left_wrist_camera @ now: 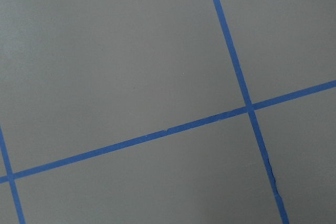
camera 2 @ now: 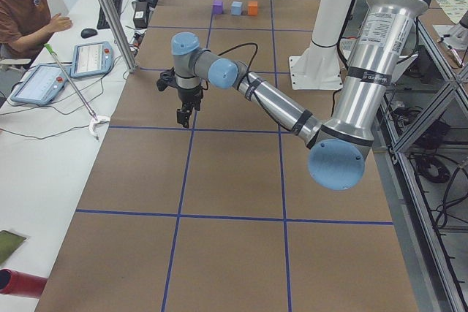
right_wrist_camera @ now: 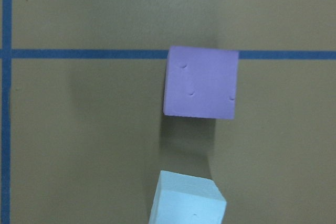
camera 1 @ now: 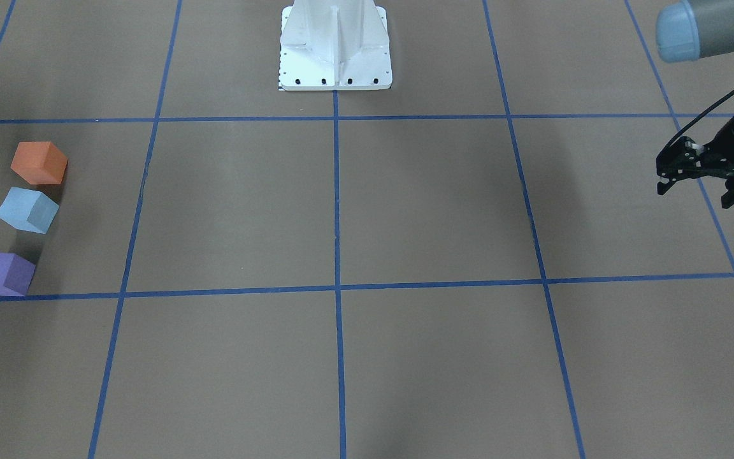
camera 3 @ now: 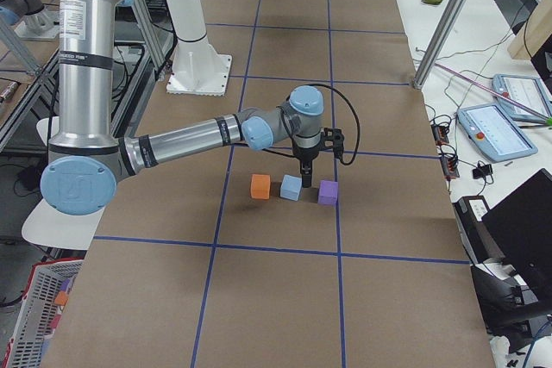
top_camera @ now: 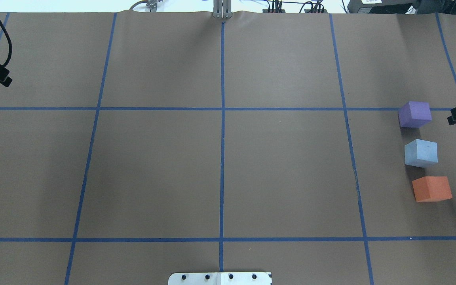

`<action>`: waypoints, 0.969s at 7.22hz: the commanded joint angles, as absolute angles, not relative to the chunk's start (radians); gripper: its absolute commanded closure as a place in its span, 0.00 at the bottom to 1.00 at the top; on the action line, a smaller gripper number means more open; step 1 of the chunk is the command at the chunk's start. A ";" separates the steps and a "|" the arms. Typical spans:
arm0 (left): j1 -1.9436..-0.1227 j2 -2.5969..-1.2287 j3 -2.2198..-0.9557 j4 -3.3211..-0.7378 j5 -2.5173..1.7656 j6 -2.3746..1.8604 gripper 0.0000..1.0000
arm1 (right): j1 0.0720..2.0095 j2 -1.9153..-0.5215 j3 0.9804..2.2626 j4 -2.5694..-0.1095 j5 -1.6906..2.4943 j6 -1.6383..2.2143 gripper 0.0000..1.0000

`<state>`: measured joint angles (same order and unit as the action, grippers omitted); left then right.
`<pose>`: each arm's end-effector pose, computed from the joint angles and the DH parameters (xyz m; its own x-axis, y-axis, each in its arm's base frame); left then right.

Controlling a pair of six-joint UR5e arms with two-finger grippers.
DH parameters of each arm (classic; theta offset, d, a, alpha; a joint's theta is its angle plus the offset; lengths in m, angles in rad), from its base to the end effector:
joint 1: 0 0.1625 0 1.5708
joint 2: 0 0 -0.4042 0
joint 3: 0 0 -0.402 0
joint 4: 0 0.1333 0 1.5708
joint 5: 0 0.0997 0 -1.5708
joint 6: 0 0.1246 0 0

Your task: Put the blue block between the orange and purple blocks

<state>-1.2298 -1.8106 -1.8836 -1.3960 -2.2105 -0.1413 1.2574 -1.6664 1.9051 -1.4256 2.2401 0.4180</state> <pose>0.1343 -0.5547 0.4003 0.7194 0.3477 -0.6013 -0.2116 0.9342 0.2871 -0.0950 -0.4749 0.5231 0.7324 -0.0649 0.6778 -0.0125 0.9940 0.1088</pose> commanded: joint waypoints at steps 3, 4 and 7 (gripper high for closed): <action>-1.438 -1.627 -1.850 -1.407 -2.271 0.101 0.00 | 1.488 -1.790 1.887 -1.422 2.356 0.129 0.00; -1.509 -1.574 -1.850 -1.407 -2.281 0.097 0.00 | 1.524 -1.824 1.888 -1.419 2.394 0.127 0.00; -1.534 -1.522 -1.804 -1.503 -2.269 0.077 0.00 | 1.559 -1.862 1.867 -1.411 2.408 0.129 0.00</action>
